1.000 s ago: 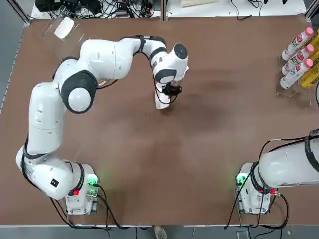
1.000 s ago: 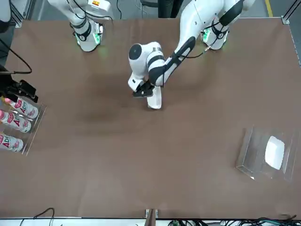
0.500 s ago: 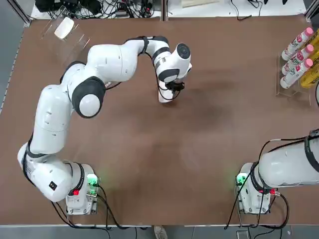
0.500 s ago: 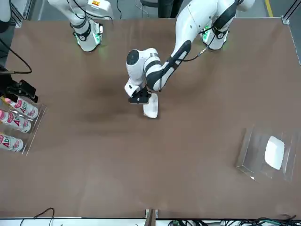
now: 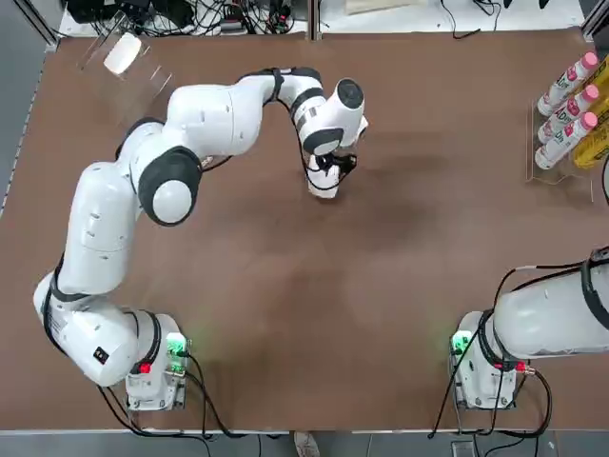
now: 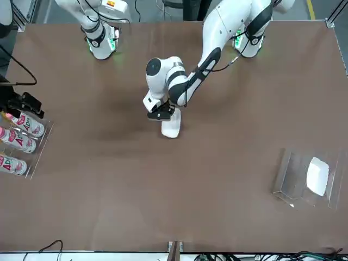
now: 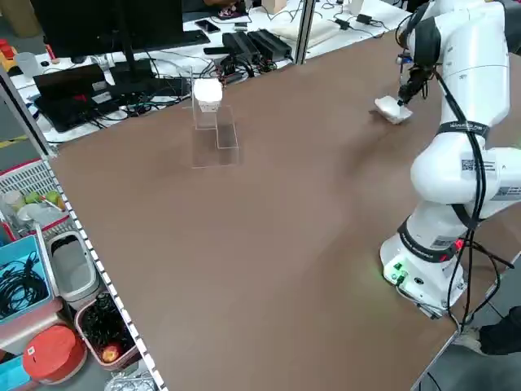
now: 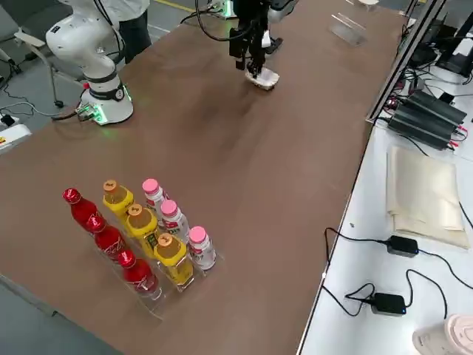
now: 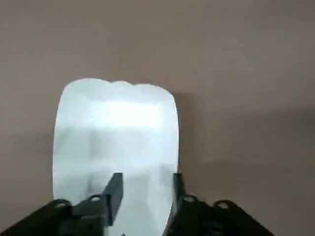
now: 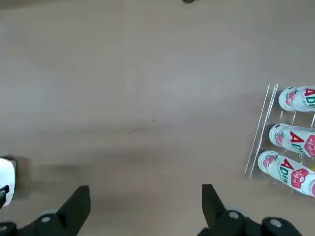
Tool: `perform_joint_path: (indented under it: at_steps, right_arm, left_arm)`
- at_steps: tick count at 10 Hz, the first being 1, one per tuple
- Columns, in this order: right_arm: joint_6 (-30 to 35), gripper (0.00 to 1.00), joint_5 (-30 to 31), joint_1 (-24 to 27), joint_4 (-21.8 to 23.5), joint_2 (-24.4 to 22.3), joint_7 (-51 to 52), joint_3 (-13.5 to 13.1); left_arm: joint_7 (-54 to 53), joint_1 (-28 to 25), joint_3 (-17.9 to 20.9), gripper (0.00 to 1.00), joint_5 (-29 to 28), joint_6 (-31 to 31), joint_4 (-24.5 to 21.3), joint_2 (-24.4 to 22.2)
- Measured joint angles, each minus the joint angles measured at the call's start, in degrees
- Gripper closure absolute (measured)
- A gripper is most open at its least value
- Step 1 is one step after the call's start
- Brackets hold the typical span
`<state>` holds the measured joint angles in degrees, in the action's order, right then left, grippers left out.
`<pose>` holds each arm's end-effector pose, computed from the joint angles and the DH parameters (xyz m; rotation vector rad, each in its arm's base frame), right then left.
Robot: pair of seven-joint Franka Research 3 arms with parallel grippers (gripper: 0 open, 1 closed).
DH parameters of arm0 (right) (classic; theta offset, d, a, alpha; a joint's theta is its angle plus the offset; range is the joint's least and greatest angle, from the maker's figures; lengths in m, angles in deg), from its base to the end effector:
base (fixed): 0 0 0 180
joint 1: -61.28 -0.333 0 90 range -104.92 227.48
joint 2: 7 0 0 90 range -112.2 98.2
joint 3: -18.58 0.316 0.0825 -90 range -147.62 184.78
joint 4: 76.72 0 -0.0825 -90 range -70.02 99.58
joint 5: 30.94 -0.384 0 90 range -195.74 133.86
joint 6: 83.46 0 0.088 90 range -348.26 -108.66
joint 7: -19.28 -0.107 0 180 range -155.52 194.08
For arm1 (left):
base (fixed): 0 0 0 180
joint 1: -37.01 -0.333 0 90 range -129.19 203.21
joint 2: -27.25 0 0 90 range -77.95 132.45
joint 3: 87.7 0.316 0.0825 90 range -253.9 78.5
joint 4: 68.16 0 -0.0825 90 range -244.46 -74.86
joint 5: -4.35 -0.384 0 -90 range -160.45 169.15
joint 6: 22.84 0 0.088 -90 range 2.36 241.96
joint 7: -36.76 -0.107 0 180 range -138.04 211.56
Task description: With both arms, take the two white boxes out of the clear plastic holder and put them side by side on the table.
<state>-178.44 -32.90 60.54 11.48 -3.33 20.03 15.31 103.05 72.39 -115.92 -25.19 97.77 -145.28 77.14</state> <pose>0.5823 -0.0213 0.6110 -3.1111 0.0512 -0.0860 0.4200 -0.6063 0.2408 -3.1069 0.1069 -0.0963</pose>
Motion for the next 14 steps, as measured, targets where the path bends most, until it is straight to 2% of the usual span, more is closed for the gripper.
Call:
perform_joint_path:
  at_steps: [3,5,6,10,12,14]
  right_arm:
    - [0.0,0.00,0.0,-0.1,0.0,0.0,0.0,0.1]
    - [0.8,0.00,-0.2,-1.5,0.1,0.0,0.1,0.3]
    - [0.9,0.00,-0.8,-3.2,0.7,0.1,-0.2,0.4]
    - [-3.8,0.00,-6.1,-6.5,5.4,0.2,-5.4,0.4]
    - [-9.2,0.00,-7.4,-11.1,9.2,0.1,-13.4,0.6]
    - [-16.5,0.00,-9.3,-15.3,14.4,-0.4,-17.4,0.7]
  left_arm:
    - [0.0,-3.8,0.0,0.01,4.6,-1.8,1.2,-6.1]
    - [-2.6,-10.2,-0.2,0.02,5.5,-8.7,0.9,-11.5]
    - [-7.2,-13.5,-0.3,0.04,5.8,-11.7,-0.1,-13.5]
    - [-38.6,-33.5,-3.7,0.09,7.0,-23.2,-4.4,-20.0]
    - [-53.8,-42.2,-3.9,0.11,6.9,-24.1,-4.9,-21.3]
    - [-65.8,-48.6,-3.9,0.19,3.7,-23.6,-5.6,-21.3]
